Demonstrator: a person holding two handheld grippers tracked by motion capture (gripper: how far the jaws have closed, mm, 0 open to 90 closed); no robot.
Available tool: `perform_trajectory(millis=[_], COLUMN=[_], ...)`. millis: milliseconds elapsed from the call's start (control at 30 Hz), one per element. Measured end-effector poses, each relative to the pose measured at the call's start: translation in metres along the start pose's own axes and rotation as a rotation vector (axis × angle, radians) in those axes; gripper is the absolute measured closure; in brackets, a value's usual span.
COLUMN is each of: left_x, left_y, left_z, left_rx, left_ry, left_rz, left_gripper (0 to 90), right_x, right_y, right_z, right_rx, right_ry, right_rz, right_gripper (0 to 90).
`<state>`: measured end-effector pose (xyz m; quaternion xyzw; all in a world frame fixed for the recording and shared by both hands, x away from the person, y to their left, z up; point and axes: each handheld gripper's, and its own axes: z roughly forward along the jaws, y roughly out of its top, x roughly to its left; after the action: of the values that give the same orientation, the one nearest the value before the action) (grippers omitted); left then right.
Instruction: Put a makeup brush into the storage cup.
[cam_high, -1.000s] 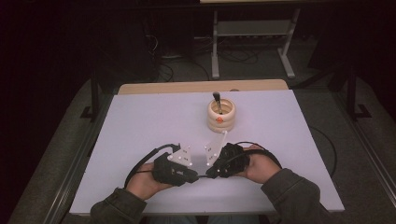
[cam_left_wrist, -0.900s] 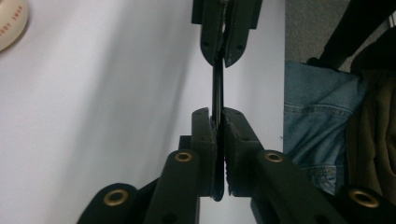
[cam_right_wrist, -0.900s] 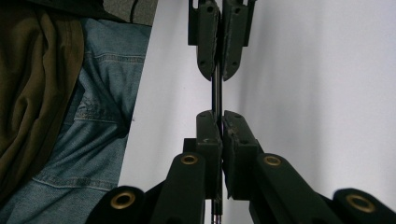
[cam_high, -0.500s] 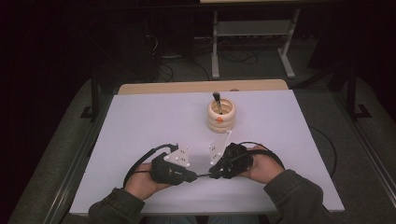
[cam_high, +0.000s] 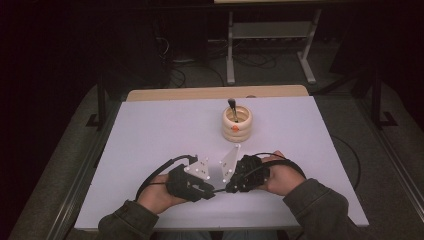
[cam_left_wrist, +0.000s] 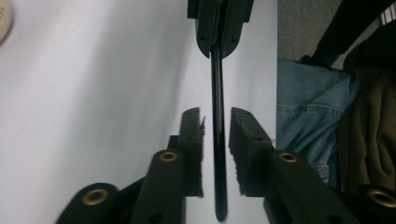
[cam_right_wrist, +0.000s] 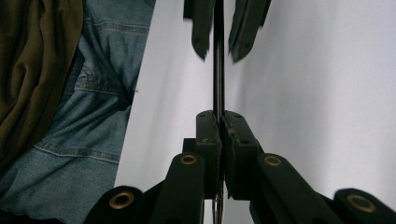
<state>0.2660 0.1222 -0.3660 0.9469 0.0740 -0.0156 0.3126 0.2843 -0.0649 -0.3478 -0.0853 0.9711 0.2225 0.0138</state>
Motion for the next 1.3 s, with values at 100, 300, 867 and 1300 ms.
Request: perform_trajectory(millis=[100,300,867,1300], left_x=[-0.001,0.004,0.011,0.011], left_y=[-0.001,-0.009,-0.022,-0.021], left_z=[0.001,-0.006,-0.020,-0.018], left_rx=[-0.007,-0.050,-0.191,-0.205], left_ry=[0.006,0.037,0.102,0.092], left_rz=[-0.001,-0.033,-0.117,-0.108], left_gripper=[84.1,84.7,84.7,84.7], right_x=[0.001,-0.004,-0.003,-0.014], right_y=[0.002,-0.019,-0.093,-0.083], right_z=[-0.002,-0.015,-0.013,0.011], right_rx=[-0.011,-0.196,-0.601,-0.853], right_ry=[-0.012,-0.088,-0.083,0.144], right_rz=[-0.012,0.171,0.594,0.628], right_gripper=[84.2,49.5,36.7,70.4])
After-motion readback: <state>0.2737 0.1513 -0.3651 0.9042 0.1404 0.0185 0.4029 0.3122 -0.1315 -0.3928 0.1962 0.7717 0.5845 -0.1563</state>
